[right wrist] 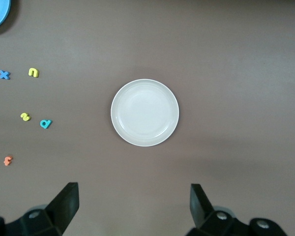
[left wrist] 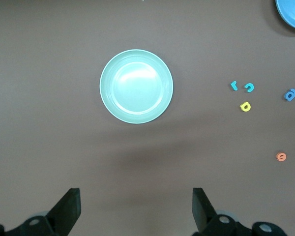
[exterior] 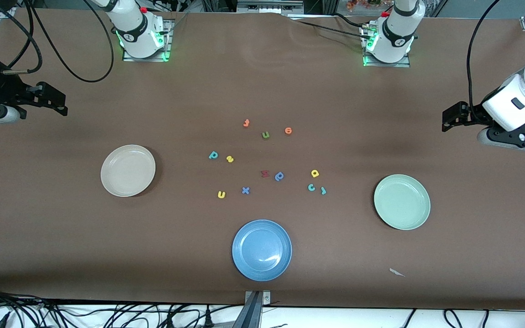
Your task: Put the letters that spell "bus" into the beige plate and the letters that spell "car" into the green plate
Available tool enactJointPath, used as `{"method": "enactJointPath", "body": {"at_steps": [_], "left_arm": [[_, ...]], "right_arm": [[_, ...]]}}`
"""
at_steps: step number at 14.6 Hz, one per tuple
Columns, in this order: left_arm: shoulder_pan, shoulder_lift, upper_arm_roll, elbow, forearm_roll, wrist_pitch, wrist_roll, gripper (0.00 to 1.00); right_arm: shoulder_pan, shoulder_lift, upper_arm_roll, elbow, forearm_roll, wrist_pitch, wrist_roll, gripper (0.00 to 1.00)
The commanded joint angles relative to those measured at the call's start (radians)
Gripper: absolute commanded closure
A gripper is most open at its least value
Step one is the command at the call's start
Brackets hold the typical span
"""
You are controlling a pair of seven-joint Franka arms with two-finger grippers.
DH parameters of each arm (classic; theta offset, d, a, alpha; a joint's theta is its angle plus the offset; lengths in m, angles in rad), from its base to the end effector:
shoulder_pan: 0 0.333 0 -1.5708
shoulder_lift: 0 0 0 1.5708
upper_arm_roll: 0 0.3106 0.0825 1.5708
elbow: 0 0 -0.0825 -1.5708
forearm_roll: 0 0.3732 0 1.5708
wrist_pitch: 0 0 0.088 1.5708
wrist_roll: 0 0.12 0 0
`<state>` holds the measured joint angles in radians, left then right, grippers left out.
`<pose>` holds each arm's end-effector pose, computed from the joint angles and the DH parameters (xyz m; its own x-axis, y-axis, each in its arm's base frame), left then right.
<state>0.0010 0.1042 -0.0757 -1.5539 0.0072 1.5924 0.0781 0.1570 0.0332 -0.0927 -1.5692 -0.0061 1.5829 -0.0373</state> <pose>0.5718 -0.0399 0.5576 0.9862 -0.1523 -0.0651 -0.1523 -0.9883 0.0058 0.5528 0.0357 0.5897 0.9946 0.1015 -0.0197 0.1017 -0.9948 0.0084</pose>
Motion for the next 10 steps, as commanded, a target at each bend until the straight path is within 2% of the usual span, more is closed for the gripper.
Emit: {"method": "enactJointPath", "body": {"at_steps": [1, 10], "left_arm": [[0.002, -0.001, -0.003, 0.002, 0.016, -0.009, 0.02, 0.0], [-0.024, 0.022, -0.013, -0.002, 0.014, -0.014, 0.02, 0.0]], "right_arm": [[-0.001, -0.006, -0.002, -0.008, 0.017, 0.008, -0.01, 0.0], [-0.001, 0.01, -0.002, -0.003, 0.017, 0.009, -0.012, 0.0]]}}
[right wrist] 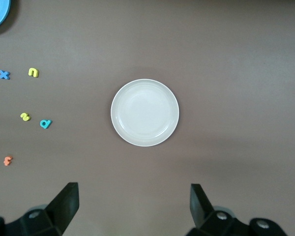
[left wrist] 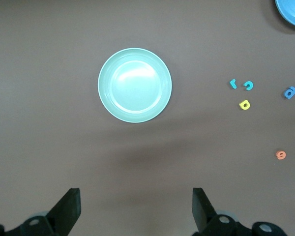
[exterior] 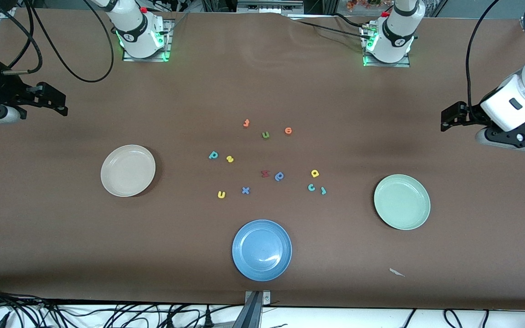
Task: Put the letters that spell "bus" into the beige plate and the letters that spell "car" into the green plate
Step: 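Reach the left gripper to the teal letters while the right gripper advances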
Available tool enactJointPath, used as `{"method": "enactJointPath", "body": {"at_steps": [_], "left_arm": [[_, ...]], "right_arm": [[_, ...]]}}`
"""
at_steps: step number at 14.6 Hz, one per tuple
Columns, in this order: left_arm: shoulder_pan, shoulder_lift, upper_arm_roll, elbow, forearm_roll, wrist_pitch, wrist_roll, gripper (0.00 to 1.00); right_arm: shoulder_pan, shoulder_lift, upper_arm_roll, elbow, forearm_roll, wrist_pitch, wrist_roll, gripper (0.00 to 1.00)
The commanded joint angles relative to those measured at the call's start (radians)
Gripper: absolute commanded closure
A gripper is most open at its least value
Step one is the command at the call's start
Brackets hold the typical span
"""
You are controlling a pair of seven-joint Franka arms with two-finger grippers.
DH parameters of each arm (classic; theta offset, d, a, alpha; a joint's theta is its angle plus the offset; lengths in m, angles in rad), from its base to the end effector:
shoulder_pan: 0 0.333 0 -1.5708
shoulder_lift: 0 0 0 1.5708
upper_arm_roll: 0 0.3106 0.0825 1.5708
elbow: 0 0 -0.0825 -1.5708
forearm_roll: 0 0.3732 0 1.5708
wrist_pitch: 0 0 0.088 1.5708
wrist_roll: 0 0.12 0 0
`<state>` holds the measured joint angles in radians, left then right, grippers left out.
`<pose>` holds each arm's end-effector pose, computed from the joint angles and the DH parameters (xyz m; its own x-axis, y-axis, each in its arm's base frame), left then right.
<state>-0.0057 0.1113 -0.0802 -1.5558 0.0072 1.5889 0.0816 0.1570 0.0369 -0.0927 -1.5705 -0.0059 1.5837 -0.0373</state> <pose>0.5723 -0.0462 0.5524 0.9830 -0.1668 -0.0774 -0.1667 -0.9860 0.0081 0.5538 0.0359 0.5872 0.9946 0.1015 -0.0239 0.1017 -0.9948 0.0084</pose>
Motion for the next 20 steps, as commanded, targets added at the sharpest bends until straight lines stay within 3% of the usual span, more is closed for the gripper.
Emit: {"method": "enactJointPath", "body": {"at_steps": [1, 4, 11, 14, 18, 20], "left_arm": [[-0.033, 0.022, -0.018, 0.0, 0.014, -0.013, 0.02, 0.0], [-0.077, 0.092, -0.039, 0.006, -0.021, 0.023, 0.004, 0.0], [-0.158, 0.301, -0.066, -0.001, -0.052, 0.328, -0.074, 0.0], [-0.215, 0.405, -0.066, -0.006, -0.035, 0.471, -0.224, 0.0], [-0.267, 0.519, -0.063, -0.009, -0.035, 0.62, -0.4, 0.01], [-0.272, 0.553, -0.064, -0.009, -0.035, 0.638, -0.425, 0.28]], "right_arm": [[-0.001, 0.009, -0.002, -0.002, 0.017, 0.009, -0.012, 0.0], [-0.002, 0.011, -0.002, 0.001, 0.014, 0.01, -0.021, 0.0], [0.068, 0.078, 0.001, 0.012, 0.014, 0.024, -0.023, 0.0], [0.097, 0.092, 0.002, 0.007, 0.02, -0.054, -0.009, 0.0], [0.156, 0.107, 0.005, -0.042, 0.07, -0.024, 0.144, 0.0], [0.18, 0.101, 0.039, -0.103, 0.083, 0.057, 0.277, 0.0]]}}
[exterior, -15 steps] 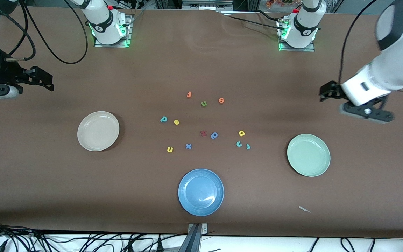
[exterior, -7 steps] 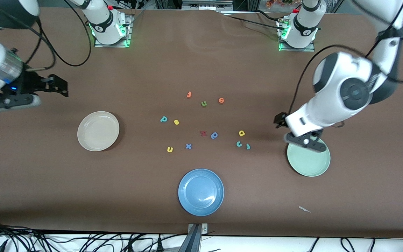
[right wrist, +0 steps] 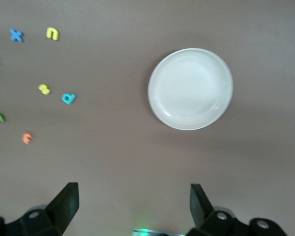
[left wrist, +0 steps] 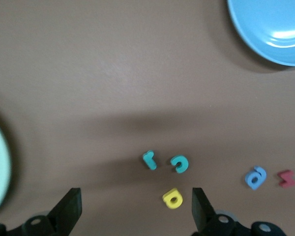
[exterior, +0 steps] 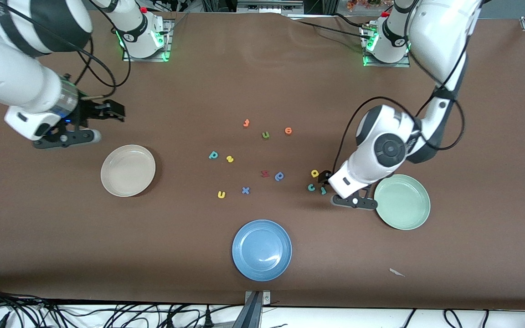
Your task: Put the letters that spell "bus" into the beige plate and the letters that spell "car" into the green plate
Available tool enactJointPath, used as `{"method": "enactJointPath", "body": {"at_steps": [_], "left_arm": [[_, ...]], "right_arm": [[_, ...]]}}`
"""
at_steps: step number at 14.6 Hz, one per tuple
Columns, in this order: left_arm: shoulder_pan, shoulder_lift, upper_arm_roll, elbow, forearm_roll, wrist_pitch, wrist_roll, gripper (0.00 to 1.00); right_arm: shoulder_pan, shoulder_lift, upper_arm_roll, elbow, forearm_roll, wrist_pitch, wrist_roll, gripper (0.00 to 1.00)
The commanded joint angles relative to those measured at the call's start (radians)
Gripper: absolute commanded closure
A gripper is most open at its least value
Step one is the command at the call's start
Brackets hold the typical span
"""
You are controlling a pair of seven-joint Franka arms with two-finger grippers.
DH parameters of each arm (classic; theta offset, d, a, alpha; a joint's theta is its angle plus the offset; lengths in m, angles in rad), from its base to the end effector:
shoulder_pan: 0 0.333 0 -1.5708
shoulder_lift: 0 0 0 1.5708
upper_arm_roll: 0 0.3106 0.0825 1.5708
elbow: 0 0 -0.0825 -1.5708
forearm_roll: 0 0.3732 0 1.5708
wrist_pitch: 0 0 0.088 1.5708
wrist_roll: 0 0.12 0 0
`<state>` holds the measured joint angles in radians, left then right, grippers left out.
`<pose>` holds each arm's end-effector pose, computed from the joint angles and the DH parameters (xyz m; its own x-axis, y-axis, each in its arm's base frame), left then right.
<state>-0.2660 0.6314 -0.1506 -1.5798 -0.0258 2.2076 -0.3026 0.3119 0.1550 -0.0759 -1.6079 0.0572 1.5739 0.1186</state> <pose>0.6326 -0.2665 0.2620 0.9969 -0.0715 -0.0323 -0.0678 -0.9922 0.1043 0.5573 0.1436 0.5028 0.9752 0.1114 -0.1914 0.1092 -0.9938 -0.0219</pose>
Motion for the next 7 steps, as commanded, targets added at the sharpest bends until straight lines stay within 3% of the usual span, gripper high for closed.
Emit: {"method": "enactJointPath", "body": {"at_steps": [1, 2, 7], "left_arm": [[-0.009, 0.045, 0.006, 0.015, -0.012, 0.021, -0.056, 0.32], [-0.012, 0.059, 0.006, 0.014, -0.011, 0.021, -0.076, 0.39], [-0.029, 0.114, 0.006, 0.012, -0.002, 0.118, -0.109, 0.4]], "right_arm": [[0.026, -0.025, 0.066, -0.108, 0.019, 0.11, 0.215, 0.0], [0.027, -0.032, 0.105, -0.148, 0.019, 0.154, 0.302, 0.0], [0.027, -0.052, 0.231, -0.381, 0.018, 0.472, 0.577, 0.0]]}}
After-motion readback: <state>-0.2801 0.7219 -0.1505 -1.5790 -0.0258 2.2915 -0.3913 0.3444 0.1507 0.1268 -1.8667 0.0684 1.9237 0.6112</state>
